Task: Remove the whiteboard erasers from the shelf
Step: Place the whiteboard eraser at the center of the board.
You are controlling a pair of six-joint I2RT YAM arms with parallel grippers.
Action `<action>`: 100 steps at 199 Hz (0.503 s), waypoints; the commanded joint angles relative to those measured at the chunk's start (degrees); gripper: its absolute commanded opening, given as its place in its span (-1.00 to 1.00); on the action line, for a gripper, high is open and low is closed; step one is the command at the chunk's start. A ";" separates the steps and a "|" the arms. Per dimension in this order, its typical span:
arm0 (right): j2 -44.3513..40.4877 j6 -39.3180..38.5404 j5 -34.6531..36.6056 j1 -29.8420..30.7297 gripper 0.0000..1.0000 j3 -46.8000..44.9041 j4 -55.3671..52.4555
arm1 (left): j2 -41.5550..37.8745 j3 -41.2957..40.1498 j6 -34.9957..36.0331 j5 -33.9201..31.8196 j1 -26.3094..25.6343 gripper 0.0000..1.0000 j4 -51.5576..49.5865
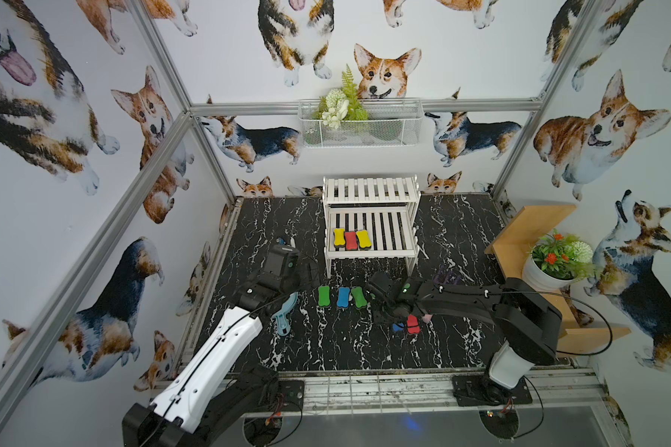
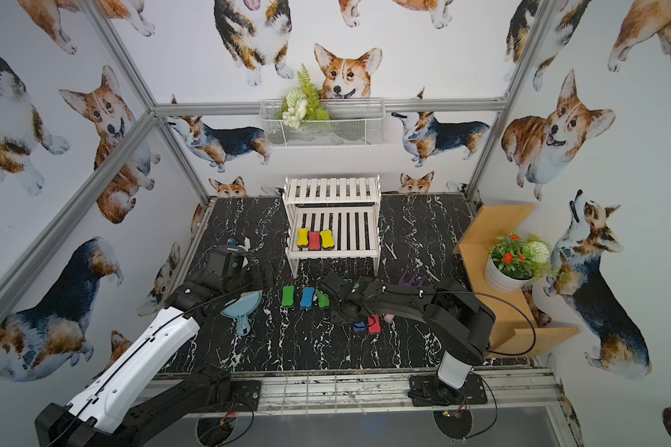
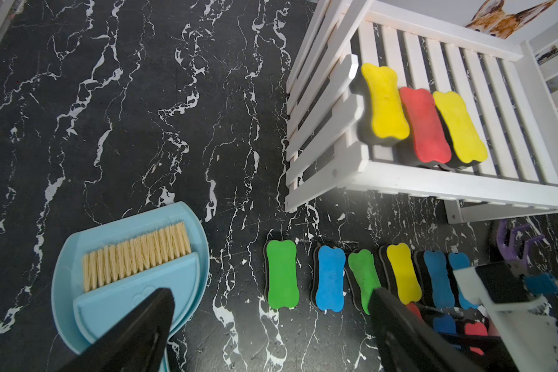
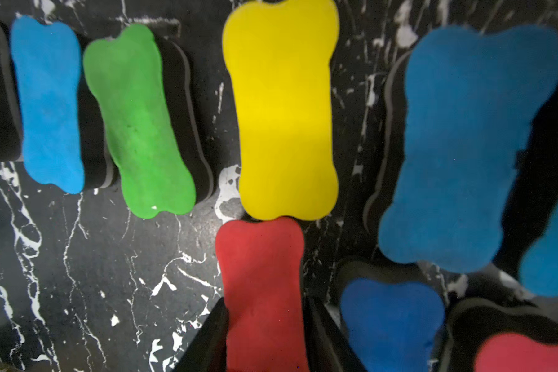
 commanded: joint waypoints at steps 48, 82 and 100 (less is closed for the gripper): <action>-6.36 -2.09 6.95 0.56 0.09 4.11 -4.62 | -0.18 1.12 0.75 1.70 0.08 0.99 -0.24; -18.07 -2.86 11.11 0.49 0.05 -0.27 3.06 | 0.39 2.88 0.89 5.23 0.07 0.99 1.18; -23.01 -3.87 12.53 0.01 0.03 -3.57 6.38 | 1.97 5.11 0.52 8.01 -0.35 0.99 2.42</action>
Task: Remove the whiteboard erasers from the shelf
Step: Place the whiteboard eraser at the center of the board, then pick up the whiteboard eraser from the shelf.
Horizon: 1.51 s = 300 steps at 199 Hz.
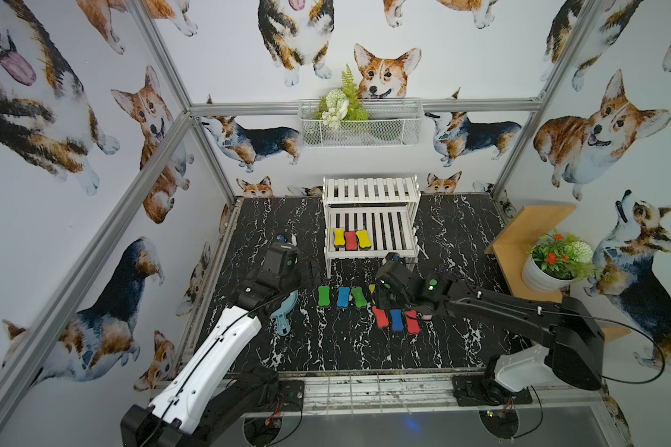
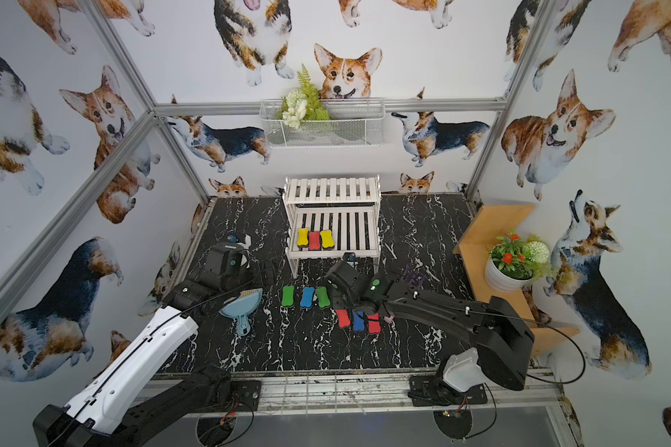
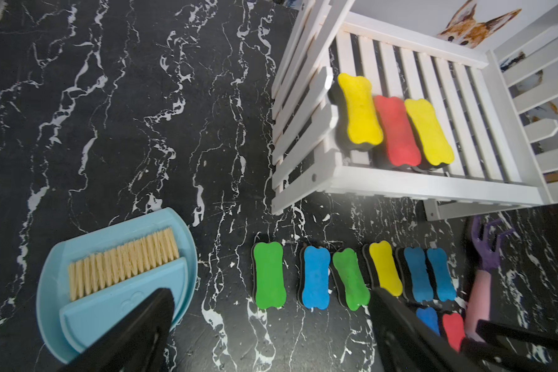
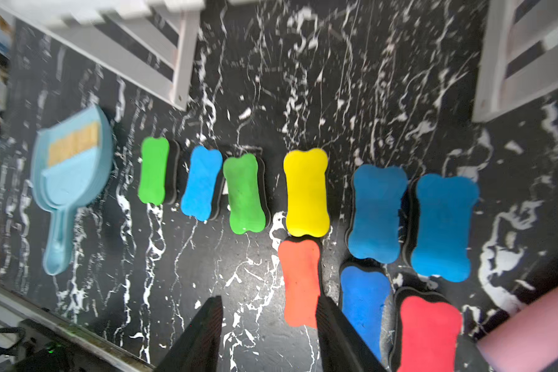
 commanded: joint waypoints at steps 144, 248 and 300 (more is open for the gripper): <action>-24.75 1.21 16.05 -6.06 -0.05 -10.89 -4.37 | 32.97 29.10 -0.14 -8.01 -16.67 0.22 4.94; -27.54 2.98 18.17 -6.67 -0.04 -12.20 -7.11 | 43.48 34.51 0.68 -9.81 -17.44 0.08 3.62; -28.68 3.19 18.58 -7.03 -0.03 -12.57 -7.90 | 45.62 35.61 1.10 -10.46 -17.80 0.03 3.42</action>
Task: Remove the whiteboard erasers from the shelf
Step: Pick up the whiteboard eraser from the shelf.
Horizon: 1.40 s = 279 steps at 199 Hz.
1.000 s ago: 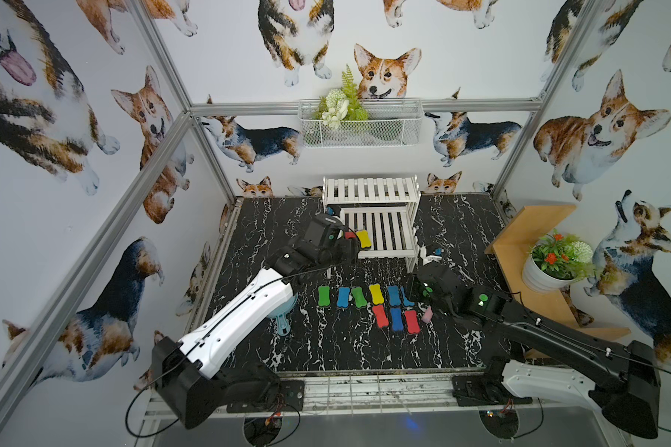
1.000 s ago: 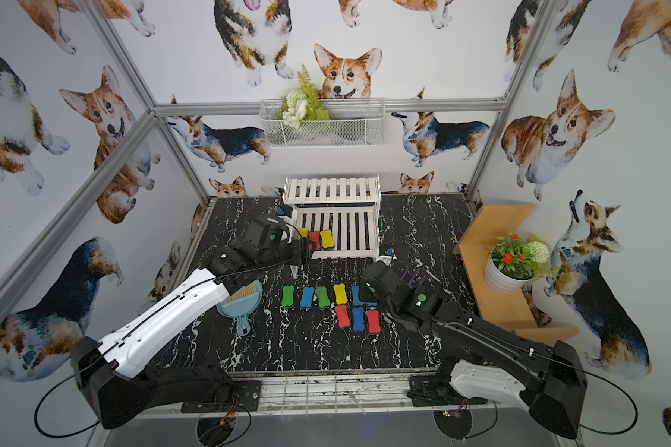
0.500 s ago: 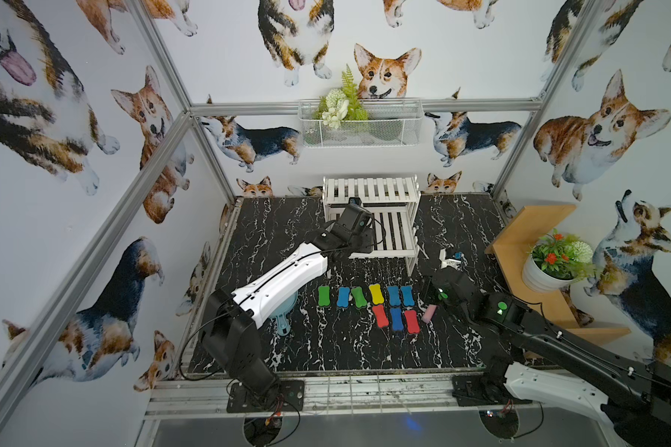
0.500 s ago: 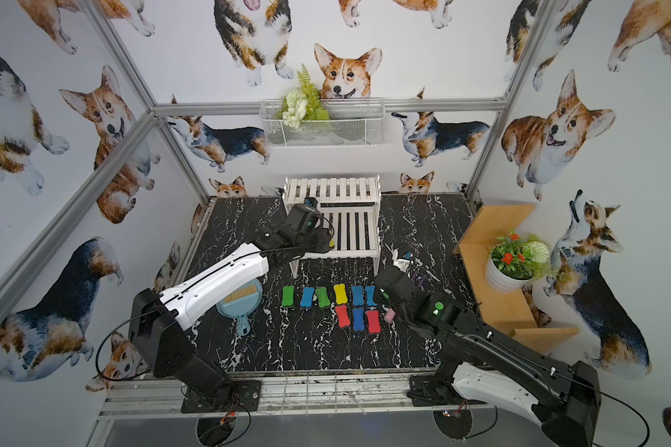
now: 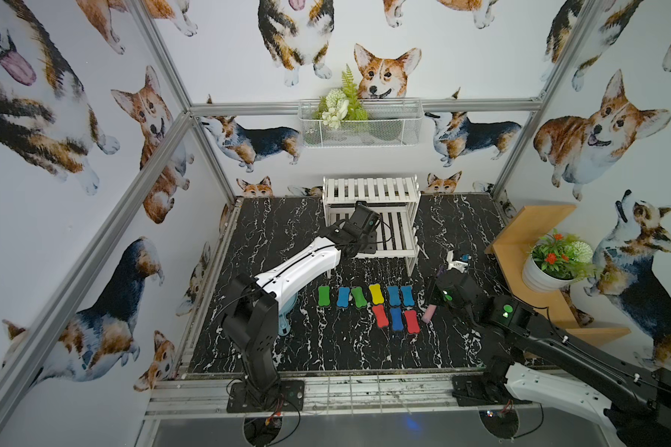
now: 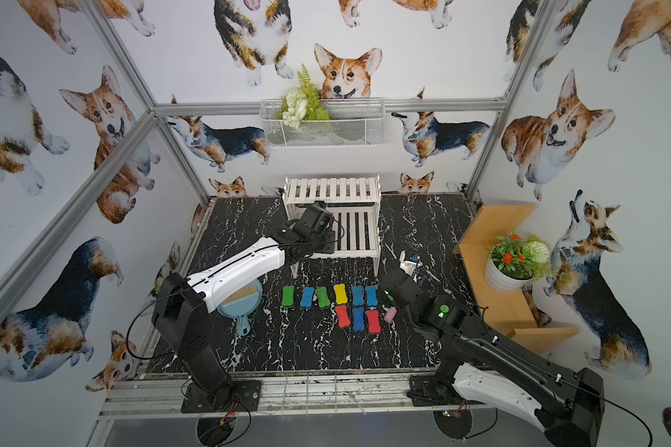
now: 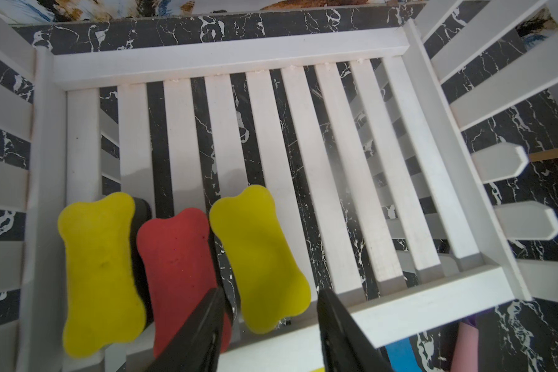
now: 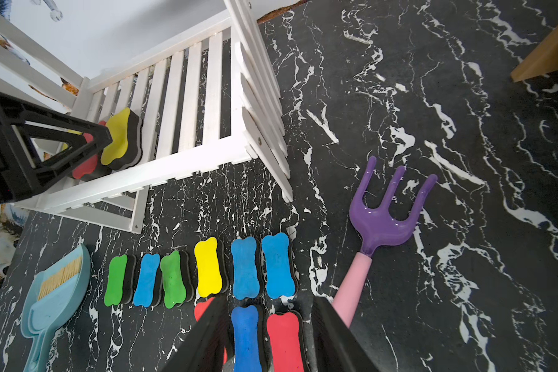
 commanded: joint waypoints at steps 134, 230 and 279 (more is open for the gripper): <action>-2.82 0.65 2.60 -1.00 -0.01 -0.46 -2.16 | 6.79 6.19 4.51 -2.86 -0.98 -0.05 -3.67; -3.17 0.79 2.51 -1.21 0.02 -0.71 -2.06 | 5.90 8.58 5.84 -8.54 -2.63 0.05 -5.02; -3.92 1.09 2.64 -1.28 0.03 -0.97 -2.66 | 7.91 9.13 4.51 -8.38 -2.10 0.18 -5.63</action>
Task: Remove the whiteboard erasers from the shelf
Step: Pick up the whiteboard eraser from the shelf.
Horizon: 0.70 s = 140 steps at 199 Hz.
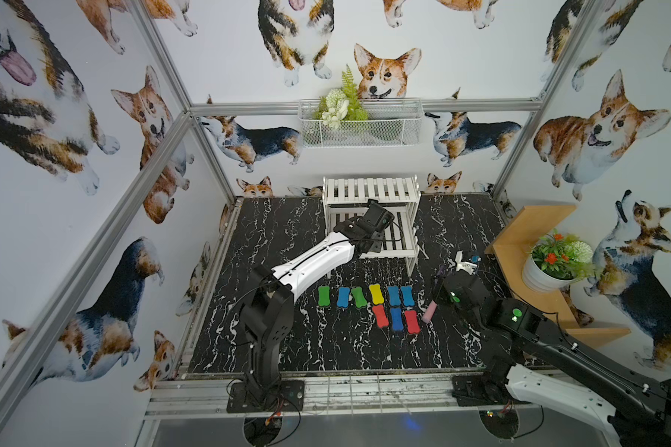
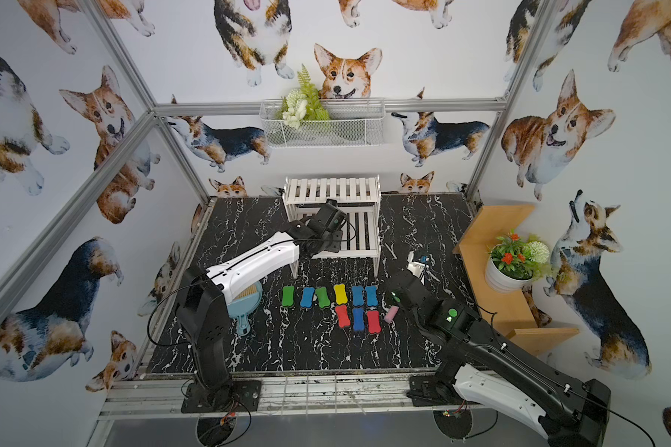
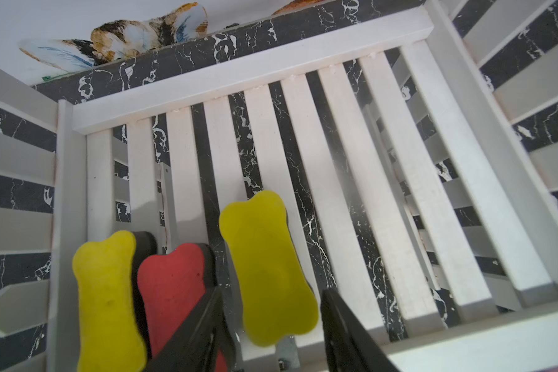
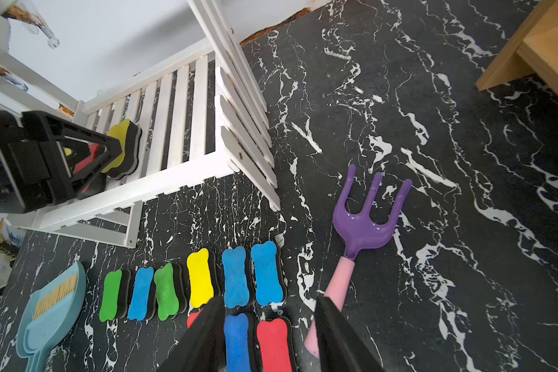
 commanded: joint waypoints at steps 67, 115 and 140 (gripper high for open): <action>-1.52 0.22 2.02 -0.03 0.04 0.49 -2.16 | 2.99 2.30 -0.50 -1.26 0.66 0.20 -1.52; -1.69 0.04 2.06 -0.03 0.04 0.95 -2.33 | 3.83 2.21 -0.59 -0.92 1.06 0.10 -1.23; -1.92 0.14 2.36 0.00 0.04 1.16 -2.75 | 4.27 2.73 -0.35 -0.62 1.04 0.00 -1.17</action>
